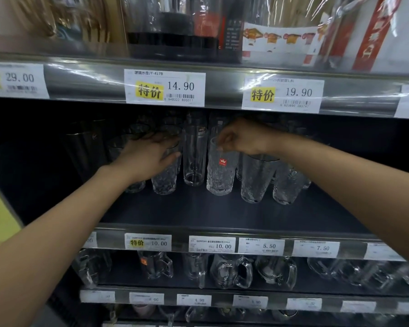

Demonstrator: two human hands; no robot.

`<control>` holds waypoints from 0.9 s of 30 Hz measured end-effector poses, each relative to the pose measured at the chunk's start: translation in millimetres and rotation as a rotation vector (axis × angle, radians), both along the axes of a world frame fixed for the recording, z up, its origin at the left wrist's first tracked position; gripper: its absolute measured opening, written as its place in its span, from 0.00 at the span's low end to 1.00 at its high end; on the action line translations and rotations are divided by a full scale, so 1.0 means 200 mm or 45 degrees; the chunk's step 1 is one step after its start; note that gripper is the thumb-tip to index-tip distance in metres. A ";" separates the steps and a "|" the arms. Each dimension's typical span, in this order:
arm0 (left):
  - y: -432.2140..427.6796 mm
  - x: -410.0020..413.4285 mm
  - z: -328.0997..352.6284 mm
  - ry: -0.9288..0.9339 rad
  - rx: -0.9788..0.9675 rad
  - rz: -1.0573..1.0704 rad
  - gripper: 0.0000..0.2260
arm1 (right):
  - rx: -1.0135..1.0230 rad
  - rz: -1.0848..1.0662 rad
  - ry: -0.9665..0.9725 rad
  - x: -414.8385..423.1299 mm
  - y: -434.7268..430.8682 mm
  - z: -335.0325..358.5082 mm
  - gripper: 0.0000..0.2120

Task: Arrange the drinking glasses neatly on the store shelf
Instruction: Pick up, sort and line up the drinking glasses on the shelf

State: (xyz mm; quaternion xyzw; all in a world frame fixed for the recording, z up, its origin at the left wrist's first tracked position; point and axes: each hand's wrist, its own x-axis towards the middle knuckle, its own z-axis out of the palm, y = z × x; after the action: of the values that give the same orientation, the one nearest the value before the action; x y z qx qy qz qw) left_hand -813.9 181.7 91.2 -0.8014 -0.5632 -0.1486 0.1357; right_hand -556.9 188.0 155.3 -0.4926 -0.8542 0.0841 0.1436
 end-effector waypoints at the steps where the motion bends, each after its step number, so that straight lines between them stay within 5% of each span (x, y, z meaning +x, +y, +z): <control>1: 0.00 0.00 0.00 0.002 0.008 0.003 0.24 | -0.011 -0.009 -0.002 0.00 0.00 0.00 0.09; 27: 0.01 0.01 -0.02 -0.023 0.091 -0.002 0.22 | -0.006 0.048 0.131 0.12 0.03 -0.07 0.10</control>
State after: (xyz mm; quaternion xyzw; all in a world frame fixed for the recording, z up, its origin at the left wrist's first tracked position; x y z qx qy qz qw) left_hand -812.3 183.1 87.4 -0.7952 -0.5581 -0.1759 0.1589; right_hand -533.3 194.6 142.3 -0.4716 -0.8547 0.1140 0.1845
